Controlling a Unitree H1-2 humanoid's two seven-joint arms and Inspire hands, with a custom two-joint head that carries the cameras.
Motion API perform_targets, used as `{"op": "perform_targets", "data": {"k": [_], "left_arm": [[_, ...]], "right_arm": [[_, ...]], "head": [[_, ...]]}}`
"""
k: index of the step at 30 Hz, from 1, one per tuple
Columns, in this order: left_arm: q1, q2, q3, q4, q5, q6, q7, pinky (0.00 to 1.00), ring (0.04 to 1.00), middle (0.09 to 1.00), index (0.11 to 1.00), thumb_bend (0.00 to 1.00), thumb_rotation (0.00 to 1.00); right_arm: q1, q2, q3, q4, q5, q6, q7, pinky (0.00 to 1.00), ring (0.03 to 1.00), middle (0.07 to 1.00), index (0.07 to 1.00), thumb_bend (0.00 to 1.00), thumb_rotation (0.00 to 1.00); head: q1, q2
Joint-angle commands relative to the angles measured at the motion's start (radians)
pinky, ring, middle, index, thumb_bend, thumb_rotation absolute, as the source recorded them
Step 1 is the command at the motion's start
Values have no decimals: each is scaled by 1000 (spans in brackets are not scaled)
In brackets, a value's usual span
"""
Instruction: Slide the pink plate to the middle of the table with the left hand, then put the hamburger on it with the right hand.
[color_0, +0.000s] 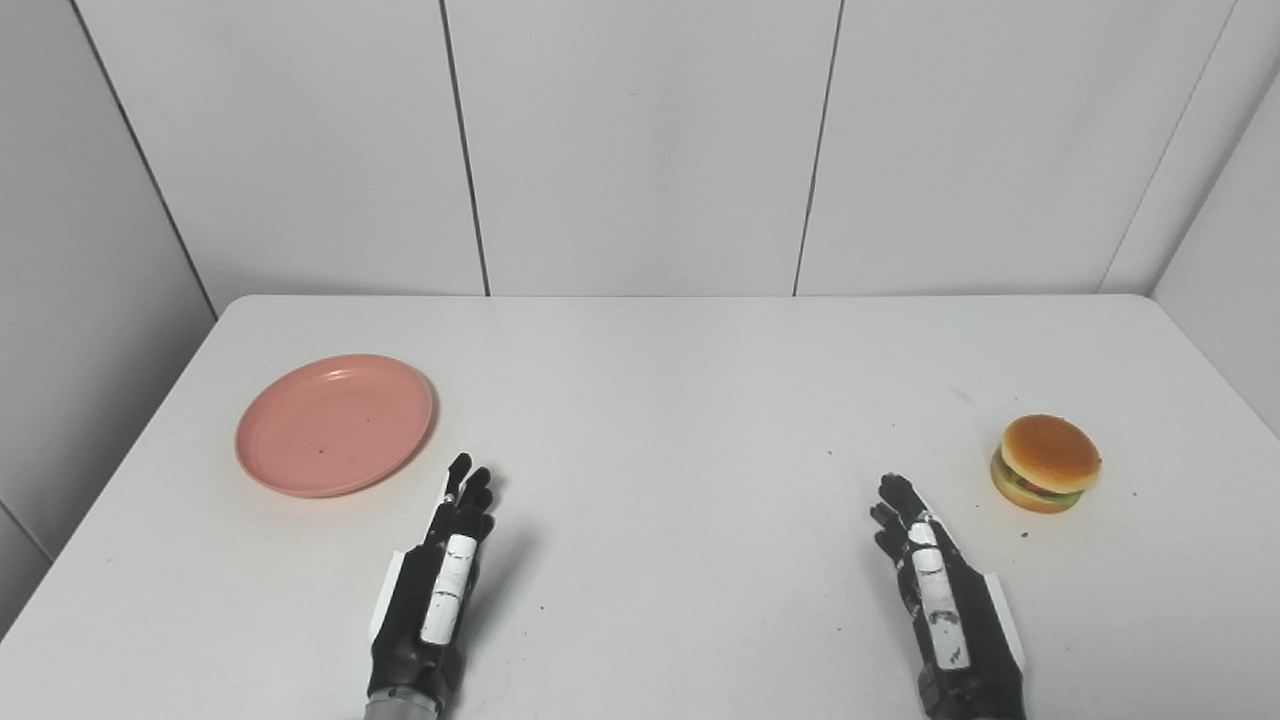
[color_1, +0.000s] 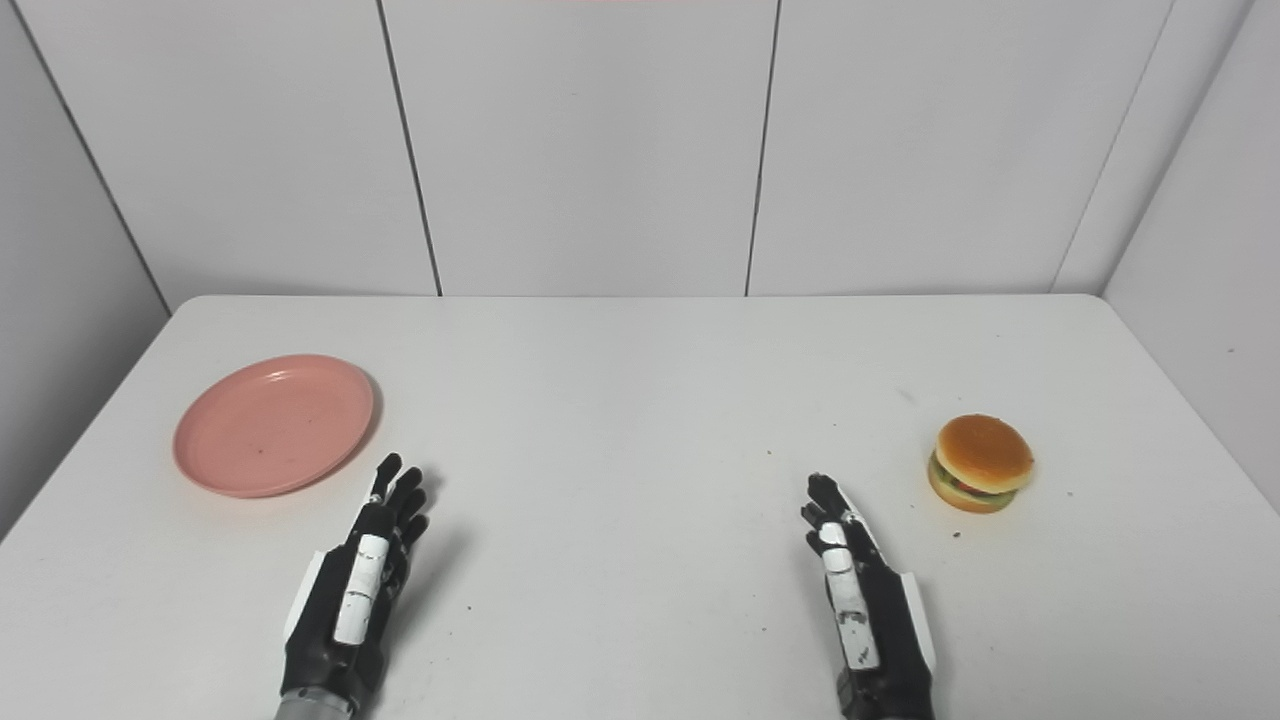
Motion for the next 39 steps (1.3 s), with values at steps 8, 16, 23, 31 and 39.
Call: {"op": "perform_targets", "data": {"k": [8,16,23,31,39], "left_arm": [[11,3,-2,-18,-6,11,-11,1000,990,980,975,814,883],[8,4,-1,-10,-7,10,-12,1000,990,977,975,812,885],[6,4,-1,-8,-12,11,-16,1000,993,977,976,809,885],[5,1,-6,-9,-7,15,-13,1000,991,976,975,803,886],[2,-28,-36,29,36,-20,8,1000,979,962,972,761,869]], "right_arm": [[29,-12,23,2,-1,14,15,957,926,929,883,768,903],[28,-15,25,4,-5,18,14,958,924,929,884,774,906],[27,-17,26,5,-2,20,17,959,925,929,885,779,903],[26,-20,26,8,-1,24,19,956,924,928,890,786,900],[22,-56,0,45,28,-2,40,953,920,927,894,792,913]], "head": [[0,1],[1,0],[1,-1],[12,-5],[144,-56]]}}
